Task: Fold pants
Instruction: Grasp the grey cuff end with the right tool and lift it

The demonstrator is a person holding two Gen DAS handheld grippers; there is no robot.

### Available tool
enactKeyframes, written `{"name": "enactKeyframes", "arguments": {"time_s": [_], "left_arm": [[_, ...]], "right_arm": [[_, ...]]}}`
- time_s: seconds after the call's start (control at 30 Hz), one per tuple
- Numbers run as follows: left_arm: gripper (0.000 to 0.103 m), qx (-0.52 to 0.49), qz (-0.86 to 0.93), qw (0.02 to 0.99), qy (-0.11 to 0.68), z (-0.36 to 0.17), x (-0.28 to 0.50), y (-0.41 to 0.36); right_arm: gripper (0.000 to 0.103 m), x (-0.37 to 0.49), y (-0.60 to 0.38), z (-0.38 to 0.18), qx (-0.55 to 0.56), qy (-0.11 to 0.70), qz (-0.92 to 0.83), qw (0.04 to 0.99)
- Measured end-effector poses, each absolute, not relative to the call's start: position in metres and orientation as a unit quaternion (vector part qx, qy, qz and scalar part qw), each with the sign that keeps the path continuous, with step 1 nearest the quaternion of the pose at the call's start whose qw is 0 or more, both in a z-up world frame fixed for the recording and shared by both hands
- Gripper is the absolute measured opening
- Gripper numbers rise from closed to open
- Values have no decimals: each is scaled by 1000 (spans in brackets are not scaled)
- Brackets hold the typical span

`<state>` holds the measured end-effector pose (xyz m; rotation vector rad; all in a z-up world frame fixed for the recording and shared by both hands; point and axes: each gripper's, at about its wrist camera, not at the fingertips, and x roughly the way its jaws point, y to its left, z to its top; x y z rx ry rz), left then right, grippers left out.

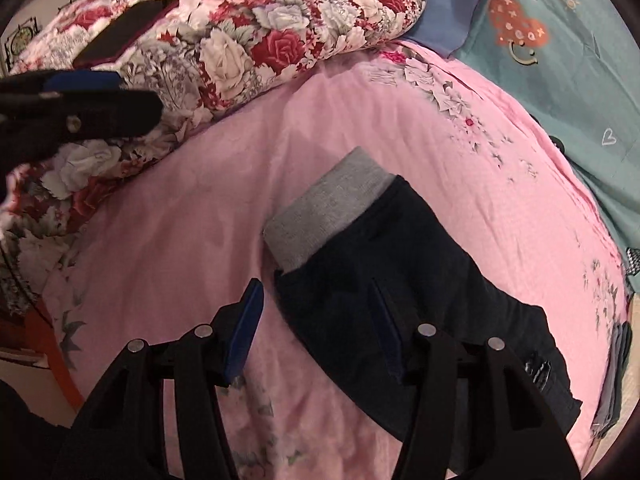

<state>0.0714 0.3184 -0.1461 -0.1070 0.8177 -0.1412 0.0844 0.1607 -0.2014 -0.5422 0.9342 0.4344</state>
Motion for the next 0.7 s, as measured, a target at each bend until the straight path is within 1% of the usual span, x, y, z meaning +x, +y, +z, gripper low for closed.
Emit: {"name": "enactKeyframes", "arguments": {"time_s": [0.2, 0.33, 0.43, 0.6, 0.67, 0.7], "left_arm": [[91, -71, -72, 915, 391, -150, 66, 325], [91, -88, -70, 911, 397, -156, 66, 331], [91, -88, -69, 911, 397, -157, 68, 333], [91, -90, -71, 909, 400, -157, 70, 332], [91, -87, -71, 909, 401, -156, 71, 332], [91, -86, -71, 909, 401, -156, 71, 332]], "right_arm": [[53, 91, 176, -222, -281, 445, 194, 828], [53, 94, 183, -229, -303, 430, 162, 835], [53, 102, 186, -233, -300, 431, 149, 838], [53, 103, 198, -242, -327, 416, 135, 838], [49, 102, 198, -243, -328, 410, 133, 840], [44, 101, 196, -242, -328, 409, 130, 842]]}}
